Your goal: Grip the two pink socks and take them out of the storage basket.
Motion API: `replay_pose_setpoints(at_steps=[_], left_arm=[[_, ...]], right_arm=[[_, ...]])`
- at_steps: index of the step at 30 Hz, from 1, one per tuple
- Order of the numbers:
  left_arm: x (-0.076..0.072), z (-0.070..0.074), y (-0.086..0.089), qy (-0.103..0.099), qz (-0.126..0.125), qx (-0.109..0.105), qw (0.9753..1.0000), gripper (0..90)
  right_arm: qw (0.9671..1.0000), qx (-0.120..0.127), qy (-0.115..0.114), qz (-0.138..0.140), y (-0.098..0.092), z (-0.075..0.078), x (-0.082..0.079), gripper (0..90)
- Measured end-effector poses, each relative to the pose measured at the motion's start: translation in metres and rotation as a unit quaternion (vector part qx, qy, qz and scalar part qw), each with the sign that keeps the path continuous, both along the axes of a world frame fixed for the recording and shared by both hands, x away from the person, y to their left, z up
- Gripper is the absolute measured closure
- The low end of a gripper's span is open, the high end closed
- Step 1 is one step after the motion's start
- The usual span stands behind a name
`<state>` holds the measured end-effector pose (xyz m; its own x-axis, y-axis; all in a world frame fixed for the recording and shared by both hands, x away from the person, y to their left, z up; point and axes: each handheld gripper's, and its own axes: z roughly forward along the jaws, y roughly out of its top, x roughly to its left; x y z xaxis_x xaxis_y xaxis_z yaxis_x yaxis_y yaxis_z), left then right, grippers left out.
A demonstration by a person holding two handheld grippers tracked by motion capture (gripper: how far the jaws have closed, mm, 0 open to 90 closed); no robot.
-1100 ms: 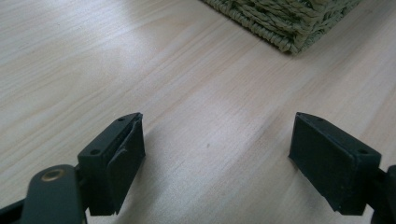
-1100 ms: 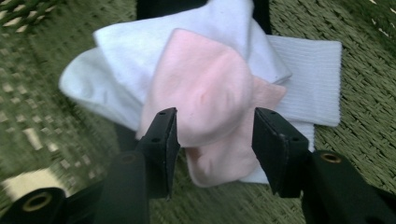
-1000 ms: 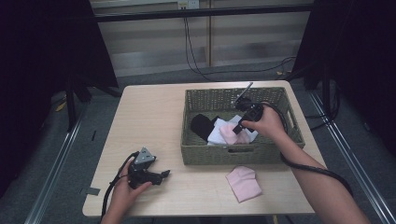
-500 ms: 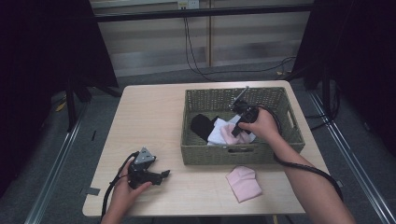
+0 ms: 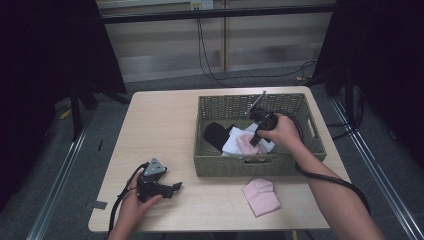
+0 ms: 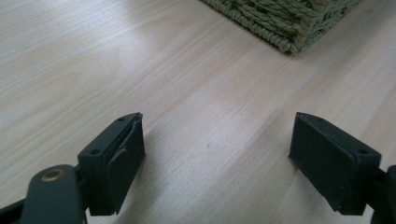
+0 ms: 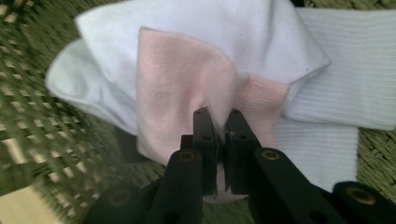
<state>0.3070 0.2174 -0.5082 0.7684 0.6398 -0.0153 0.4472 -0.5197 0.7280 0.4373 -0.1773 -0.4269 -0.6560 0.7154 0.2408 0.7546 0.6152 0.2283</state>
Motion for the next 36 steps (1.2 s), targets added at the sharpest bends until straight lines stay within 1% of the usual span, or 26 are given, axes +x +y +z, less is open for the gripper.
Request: replay_pose_setpoints(at_steps=[1, 4, 5, 6, 7, 8, 10, 11, 12, 13, 14, 17, 18, 20, 21, 22, 23, 24, 25, 26, 27, 28, 29, 30, 31, 36], left_arm=[[0.000, 0.000, 0.000, 0.000, 0.000, 0.000, 1.0000, 17.6], [0.000, 0.000, 0.000, 0.000, 0.000, 0.000, 1.0000, 17.6], [0.000, 0.000, 0.000, 0.000, 0.000, 0.000, 1.0000, 17.6], [0.000, 0.000, 0.000, 0.000, 0.000, 0.000, 1.0000, 17.6], [0.000, 0.000, 0.000, 0.000, 0.000, 0.000, 1.0000, 17.6], [0.000, 0.000, 0.000, 0.000, 0.000, 0.000, 1.0000, 17.6], [0.000, 0.000, 0.000, 0.000, 0.002, -0.002, 1.0000, 17.6], [0.000, 0.000, 0.000, 0.000, 0.002, -0.002, 1.0000, 17.6], [0.000, 0.000, 0.000, 0.000, 0.002, -0.003, 1.0000, 17.6], [0.000, 0.000, 0.000, 0.000, 0.002, -0.003, 1.0000, 17.6], [0.000, 0.000, 0.000, 0.000, 0.002, -0.003, 1.0000, 17.6], [0.000, 0.000, 0.000, 0.000, 0.002, -0.003, 1.0000, 17.6], [0.000, 0.000, 0.000, -0.003, 0.001, 0.001, 1.0000, 17.6], [0.000, 0.000, 0.000, -0.003, 0.001, 0.001, 1.0000, 17.6], [0.000, 0.000, 0.000, -0.003, 0.001, 0.001, 1.0000, 17.6], [0.000, 0.000, 0.000, -0.003, 0.001, 0.000, 1.0000, 17.6], [0.000, 0.000, 0.000, -0.003, 0.001, 0.000, 1.0000, 17.6], [0.000, 0.000, 0.000, -0.003, 0.001, 0.001, 1.0000, 17.6], [0.000, 0.000, 0.000, -0.003, 0.001, 0.001, 1.0000, 17.6], [0.000, 0.000, 0.000, -0.003, 0.001, -0.001, 1.0000, 17.6], [0.000, 0.000, 0.000, -0.003, 0.001, -0.001, 1.0000, 17.6], [0.000, 0.000, 0.000, -0.003, 0.001, 0.001, 1.0000, 17.6], [0.000, 0.000, 0.000, -0.003, 0.001, 0.001, 1.0000, 17.6], [0.000, 0.000, 0.000, -0.003, 0.001, 0.001, 1.0000, 17.6], [0.000, 0.000, 0.000, -0.003, 0.001, 0.001, 1.0000, 17.6], [0.000, 0.000, 0.000, -0.003, 0.001, 0.000, 1.0000, 17.6]], right_arm=[[1.0000, 0.005, -0.002, 0.000, -0.001, 0.004, -0.001, 84.8], [0.9999, 0.007, -0.011, 0.002, -0.005, 0.019, -0.004, 84.8], [0.9999, 0.007, -0.011, 0.002, -0.005, 0.019, -0.004, 84.8], [0.9999, 0.010, -0.011, 0.004, -0.007, 0.030, -0.008, 84.8], [0.9999, 0.010, -0.011, 0.004, -0.007, 0.030, -0.008, 84.8], [0.9998, 0.009, -0.017, 0.007, -0.009, 0.039, -0.011, 84.8], [0.9996, 0.006, -0.022, 0.017, -0.012, 0.047, -0.013, 84.8], [0.9997, 0.009, -0.022, 0.011, -0.012, 0.051, -0.014, 84.8], [0.9996, 0.009, -0.024, 0.014, -0.013, 0.056, -0.015, 84.8], [0.9996, 0.009, -0.024, 0.014, -0.013, 0.056, -0.015, 84.8], [0.9995, 0.012, -0.026, 0.016, -0.016, 0.064, -0.017, 84.7], [0.9995, 0.010, -0.026, 0.017, -0.017, 0.069, -0.018, 84.7], [0.9993, 0.011, -0.028, 0.021, -0.019, 0.076, -0.020, 84.7], [0.9993, 0.012, -0.028, 0.021, -0.020, 0.083, -0.021, 84.7], [0.9993, 0.012, -0.028, 0.021, -0.020, 0.083, -0.021, 84.7], [0.9992, 0.010, -0.031, 0.024, -0.023, 0.089, -0.023, 84.7], [0.9992, 0.010, -0.031, 0.024, -0.023, 0.089, -0.023, 84.7], [0.9991, 0.007, -0.033, 0.025, -0.024, 0.095, -0.025, 84.7], [0.9991, 0.007, -0.033, 0.025, -0.024, 0.095, -0.025, 84.7], [0.9990, 0.007, -0.033, 0.031, -0.026, 0.100, -0.027, 84.6], [0.9991, 0.005, -0.031, 0.027, -0.027, 0.104, -0.028, 84.6], [0.9988, 0.005, -0.036, 0.032, -0.028, 0.106, -0.028, 84.6], [0.9990, 0.005, -0.033, 0.029, -0.028, 0.110, -0.030, 84.5], [0.9988, 0.006, -0.037, 0.032, -0.030, 0.112, -0.030, 84.5], [0.9988, 0.006, -0.037, 0.032, -0.030, 0.112, -0.030, 84.5], [0.9987, 0.003, -0.033, 0.038, -0.034, 0.125, -0.035, 84.5]])
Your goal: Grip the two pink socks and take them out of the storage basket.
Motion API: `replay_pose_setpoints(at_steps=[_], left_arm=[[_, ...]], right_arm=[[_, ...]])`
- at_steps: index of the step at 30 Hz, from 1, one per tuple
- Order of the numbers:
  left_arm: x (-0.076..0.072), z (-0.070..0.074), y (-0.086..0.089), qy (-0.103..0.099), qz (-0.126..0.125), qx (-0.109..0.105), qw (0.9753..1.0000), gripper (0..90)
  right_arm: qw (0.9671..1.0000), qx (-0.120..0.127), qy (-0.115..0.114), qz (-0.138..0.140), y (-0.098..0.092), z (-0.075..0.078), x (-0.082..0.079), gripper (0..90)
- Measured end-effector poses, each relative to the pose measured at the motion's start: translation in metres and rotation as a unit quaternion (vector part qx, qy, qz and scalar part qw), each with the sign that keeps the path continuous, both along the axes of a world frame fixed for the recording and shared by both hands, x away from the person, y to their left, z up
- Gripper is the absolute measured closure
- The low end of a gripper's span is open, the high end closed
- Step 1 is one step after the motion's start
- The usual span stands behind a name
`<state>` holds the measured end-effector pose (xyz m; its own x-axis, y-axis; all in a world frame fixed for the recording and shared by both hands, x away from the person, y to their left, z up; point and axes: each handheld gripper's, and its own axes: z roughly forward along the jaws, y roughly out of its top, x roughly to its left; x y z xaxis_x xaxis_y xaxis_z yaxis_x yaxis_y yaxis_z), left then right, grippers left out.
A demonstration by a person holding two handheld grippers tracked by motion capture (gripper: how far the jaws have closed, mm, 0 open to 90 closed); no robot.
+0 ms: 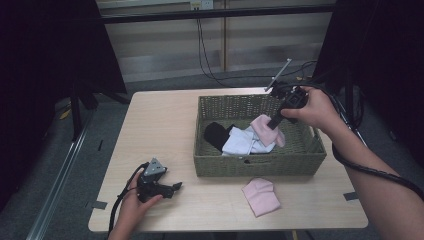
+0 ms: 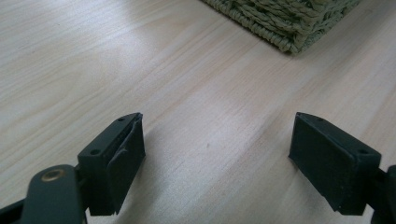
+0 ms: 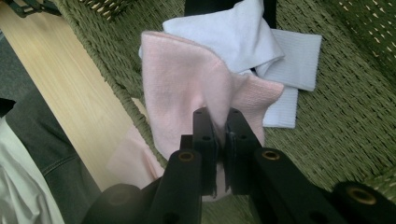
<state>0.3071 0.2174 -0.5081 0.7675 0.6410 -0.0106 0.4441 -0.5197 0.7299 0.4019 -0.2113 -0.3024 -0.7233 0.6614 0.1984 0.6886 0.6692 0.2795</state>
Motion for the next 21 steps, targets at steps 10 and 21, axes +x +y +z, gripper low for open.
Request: replay_pose_setpoints(at_steps=[10, 21], left_arm=[[0.000, 0.000, 0.000, 0.001, 0.000, 0.001, 1.0000, 17.6], [0.000, 0.000, 0.000, 0.000, 0.000, 0.000, 1.0000, 17.6]], right_arm=[[0.9997, -0.004, -0.005, 0.022, 0.001, 0.020, -0.013, 84.3], [0.9989, 0.001, -0.010, 0.046, 0.003, 0.032, -0.030, 84.3]])
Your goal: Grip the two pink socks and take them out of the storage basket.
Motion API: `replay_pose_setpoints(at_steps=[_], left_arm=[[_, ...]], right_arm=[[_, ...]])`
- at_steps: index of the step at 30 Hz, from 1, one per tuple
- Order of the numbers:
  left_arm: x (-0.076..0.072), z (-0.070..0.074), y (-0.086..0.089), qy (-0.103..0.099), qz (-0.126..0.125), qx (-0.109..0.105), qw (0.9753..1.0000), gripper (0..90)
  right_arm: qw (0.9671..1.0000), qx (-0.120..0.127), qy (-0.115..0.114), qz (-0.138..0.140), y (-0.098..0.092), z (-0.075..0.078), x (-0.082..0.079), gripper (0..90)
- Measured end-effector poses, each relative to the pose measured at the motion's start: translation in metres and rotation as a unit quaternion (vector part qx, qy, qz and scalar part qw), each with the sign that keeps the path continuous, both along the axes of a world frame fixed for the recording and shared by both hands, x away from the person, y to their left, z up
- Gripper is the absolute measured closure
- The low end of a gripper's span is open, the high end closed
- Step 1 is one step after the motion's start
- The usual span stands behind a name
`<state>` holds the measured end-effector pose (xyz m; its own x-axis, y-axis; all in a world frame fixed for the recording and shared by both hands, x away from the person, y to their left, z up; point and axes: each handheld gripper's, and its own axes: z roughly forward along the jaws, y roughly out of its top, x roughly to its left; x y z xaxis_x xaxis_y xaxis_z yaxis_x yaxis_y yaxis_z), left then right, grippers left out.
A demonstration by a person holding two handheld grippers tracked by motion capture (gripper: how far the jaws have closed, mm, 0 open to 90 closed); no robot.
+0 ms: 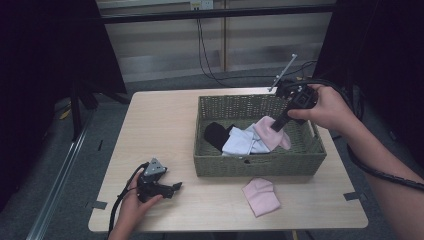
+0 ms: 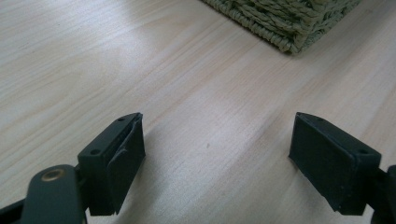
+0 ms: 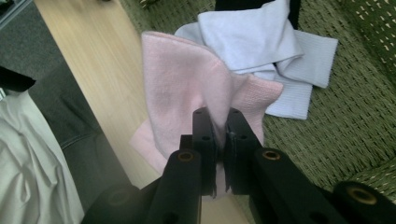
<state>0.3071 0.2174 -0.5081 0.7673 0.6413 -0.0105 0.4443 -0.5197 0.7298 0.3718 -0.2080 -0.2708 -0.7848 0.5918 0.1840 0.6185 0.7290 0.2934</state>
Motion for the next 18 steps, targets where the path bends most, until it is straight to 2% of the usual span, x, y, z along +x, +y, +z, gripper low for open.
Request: replay_pose_setpoints(at_steps=[7, 18], left_arm=[[0.000, 0.000, 0.000, 0.000, 0.000, 0.000, 1.0000, 17.6], [0.000, 0.000, 0.000, 0.000, 0.000, 0.000, 1.0000, 17.6]], right_arm=[[0.9998, 0.006, 0.001, 0.017, 0.002, 0.003, -0.012, 84.0], [0.9990, 0.011, 0.003, 0.044, 0.008, -0.001, -0.030, 83.8]])
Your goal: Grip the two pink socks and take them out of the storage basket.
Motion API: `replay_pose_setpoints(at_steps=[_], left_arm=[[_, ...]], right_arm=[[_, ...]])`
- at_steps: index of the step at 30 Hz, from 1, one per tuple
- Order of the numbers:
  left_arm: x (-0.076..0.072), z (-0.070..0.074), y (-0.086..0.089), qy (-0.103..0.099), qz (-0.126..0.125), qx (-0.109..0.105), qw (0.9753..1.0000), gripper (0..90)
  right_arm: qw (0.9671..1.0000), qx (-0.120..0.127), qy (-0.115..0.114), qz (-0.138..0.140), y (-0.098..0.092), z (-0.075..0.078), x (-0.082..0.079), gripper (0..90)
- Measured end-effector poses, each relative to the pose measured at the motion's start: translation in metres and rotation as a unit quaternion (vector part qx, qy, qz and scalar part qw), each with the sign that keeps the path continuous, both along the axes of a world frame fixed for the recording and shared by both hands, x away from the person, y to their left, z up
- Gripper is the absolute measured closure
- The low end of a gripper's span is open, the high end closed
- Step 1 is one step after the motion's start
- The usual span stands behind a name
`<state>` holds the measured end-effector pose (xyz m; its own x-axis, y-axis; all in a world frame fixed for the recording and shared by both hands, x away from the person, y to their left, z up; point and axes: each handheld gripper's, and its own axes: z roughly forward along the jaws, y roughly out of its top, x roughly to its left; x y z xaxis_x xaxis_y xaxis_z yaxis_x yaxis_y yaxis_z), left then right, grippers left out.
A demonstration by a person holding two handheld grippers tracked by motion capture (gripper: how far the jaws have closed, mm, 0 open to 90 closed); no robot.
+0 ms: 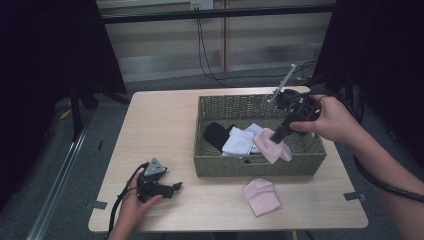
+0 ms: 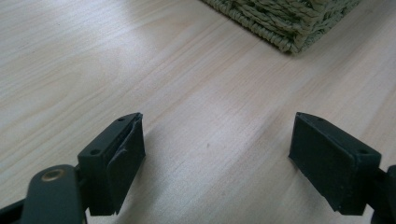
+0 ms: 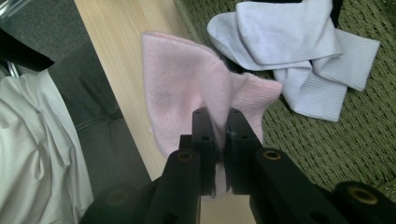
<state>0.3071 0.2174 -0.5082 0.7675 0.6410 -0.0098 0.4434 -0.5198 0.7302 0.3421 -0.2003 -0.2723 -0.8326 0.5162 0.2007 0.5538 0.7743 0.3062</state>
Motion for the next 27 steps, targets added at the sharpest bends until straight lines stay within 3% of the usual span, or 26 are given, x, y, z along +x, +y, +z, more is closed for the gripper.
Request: replay_pose_setpoints(at_steps=[12, 22, 25, 27], left_arm=[[0.000, 0.000, 0.000, 0.003, -0.001, 0.000, 1.0000, 17.6], [0.000, 0.000, 0.000, 0.003, -0.003, 0.003, 1.0000, 17.6], [0.000, 0.000, 0.000, 0.003, -0.003, 0.001, 1.0000, 17.6], [0.000, 0.000, 0.000, 0.003, -0.001, 0.000, 1.0000, 17.6]], right_arm=[[0.9997, 0.012, 0.008, 0.018, 0.004, -0.011, -0.013, 83.4], [0.9990, 0.014, 0.012, 0.040, 0.019, -0.033, -0.026, 82.0], [0.9989, 0.012, 0.014, 0.043, 0.025, -0.043, -0.027, 78.2], [0.9988, 0.017, 0.018, 0.041, 0.029, -0.051, -0.027, 70.9]])
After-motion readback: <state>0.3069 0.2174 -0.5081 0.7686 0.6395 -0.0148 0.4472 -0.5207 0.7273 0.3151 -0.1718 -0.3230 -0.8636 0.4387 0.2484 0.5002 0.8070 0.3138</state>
